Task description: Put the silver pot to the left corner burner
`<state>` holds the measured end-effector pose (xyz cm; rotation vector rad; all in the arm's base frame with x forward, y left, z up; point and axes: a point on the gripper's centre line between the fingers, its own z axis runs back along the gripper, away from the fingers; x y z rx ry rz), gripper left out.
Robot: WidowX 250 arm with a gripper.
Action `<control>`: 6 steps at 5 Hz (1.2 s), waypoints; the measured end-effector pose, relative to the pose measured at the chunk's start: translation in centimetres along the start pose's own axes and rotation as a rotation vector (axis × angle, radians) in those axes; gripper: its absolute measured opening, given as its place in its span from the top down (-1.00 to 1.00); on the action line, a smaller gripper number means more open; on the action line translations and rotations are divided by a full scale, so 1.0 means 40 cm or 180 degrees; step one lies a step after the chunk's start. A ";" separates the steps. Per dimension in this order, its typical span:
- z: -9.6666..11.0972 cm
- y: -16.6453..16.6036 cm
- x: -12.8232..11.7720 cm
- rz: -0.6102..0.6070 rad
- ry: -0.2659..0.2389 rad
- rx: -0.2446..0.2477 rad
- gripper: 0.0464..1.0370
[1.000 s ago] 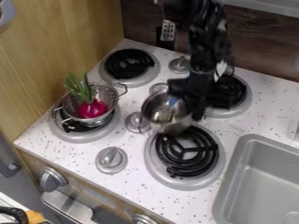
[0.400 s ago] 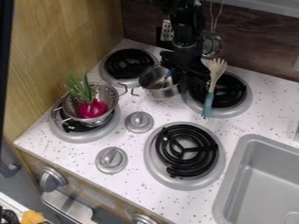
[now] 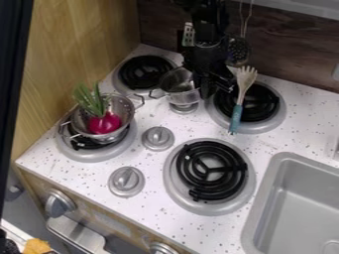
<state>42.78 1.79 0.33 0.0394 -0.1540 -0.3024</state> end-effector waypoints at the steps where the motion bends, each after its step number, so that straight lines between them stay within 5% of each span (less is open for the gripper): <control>1: -0.008 0.016 -0.004 -0.0135 0.0085 0.0031 0.95; 3: -0.010 0.041 0.003 -0.0272 -0.0021 0.0127 0.95; 6: -0.008 0.084 -0.053 -0.0310 0.0002 0.0510 0.95</control>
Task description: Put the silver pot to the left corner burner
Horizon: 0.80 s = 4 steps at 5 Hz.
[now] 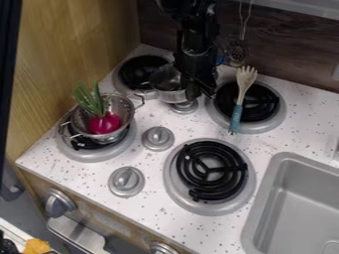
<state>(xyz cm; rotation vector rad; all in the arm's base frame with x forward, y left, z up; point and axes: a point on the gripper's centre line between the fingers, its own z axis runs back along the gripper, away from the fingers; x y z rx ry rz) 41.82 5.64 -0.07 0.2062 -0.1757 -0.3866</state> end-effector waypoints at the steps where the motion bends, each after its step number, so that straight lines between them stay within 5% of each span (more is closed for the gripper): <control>1: -0.003 0.022 -0.026 0.0082 0.0128 0.0036 0.95; 4: 0.014 0.096 -0.038 0.0092 -0.0185 0.0031 0.95</control>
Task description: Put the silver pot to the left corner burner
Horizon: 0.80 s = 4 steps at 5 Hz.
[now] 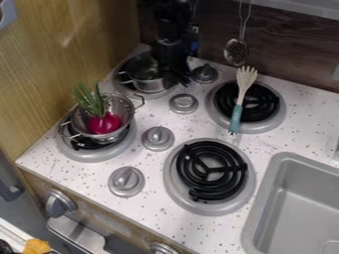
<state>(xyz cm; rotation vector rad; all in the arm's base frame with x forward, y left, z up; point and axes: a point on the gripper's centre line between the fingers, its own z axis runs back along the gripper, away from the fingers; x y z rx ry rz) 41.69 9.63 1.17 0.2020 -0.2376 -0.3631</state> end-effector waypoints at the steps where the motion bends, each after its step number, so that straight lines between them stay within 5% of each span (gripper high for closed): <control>1: -0.009 0.023 -0.016 0.0027 -0.0018 -0.0019 0.95; 2: -0.021 0.024 -0.014 0.0021 -0.0004 -0.0098 0.87; 4: -0.025 0.023 -0.001 -0.0017 -0.0099 -0.0184 -0.03</control>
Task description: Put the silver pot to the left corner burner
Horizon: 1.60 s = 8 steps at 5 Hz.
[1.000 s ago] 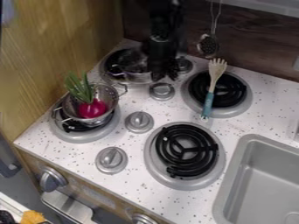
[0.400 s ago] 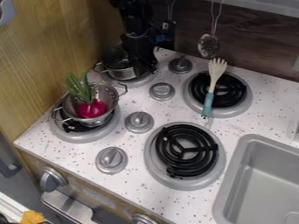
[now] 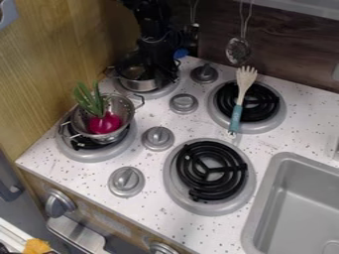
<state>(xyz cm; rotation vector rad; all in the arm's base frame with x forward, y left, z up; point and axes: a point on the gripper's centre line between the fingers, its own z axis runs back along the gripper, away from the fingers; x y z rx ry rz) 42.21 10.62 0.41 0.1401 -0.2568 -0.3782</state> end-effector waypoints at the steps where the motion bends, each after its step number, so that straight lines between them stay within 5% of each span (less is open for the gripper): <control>1: 0.000 0.002 -0.007 0.0080 0.0053 0.0019 -0.72; 2: 0.005 -0.011 -0.009 0.0156 0.0151 0.0018 -0.93; 3: 0.073 -0.035 0.014 0.0409 0.0028 0.0185 -0.93; 5: 0.175 -0.067 0.001 0.0895 -0.0613 0.0619 -0.92; 6: 0.190 -0.096 -0.005 0.1144 -0.0763 0.0648 -0.92; 7: 0.217 -0.163 0.010 0.1336 -0.0787 0.0459 -0.92; 8: 0.195 -0.235 -0.013 0.1657 -0.0708 0.0068 -0.92</control>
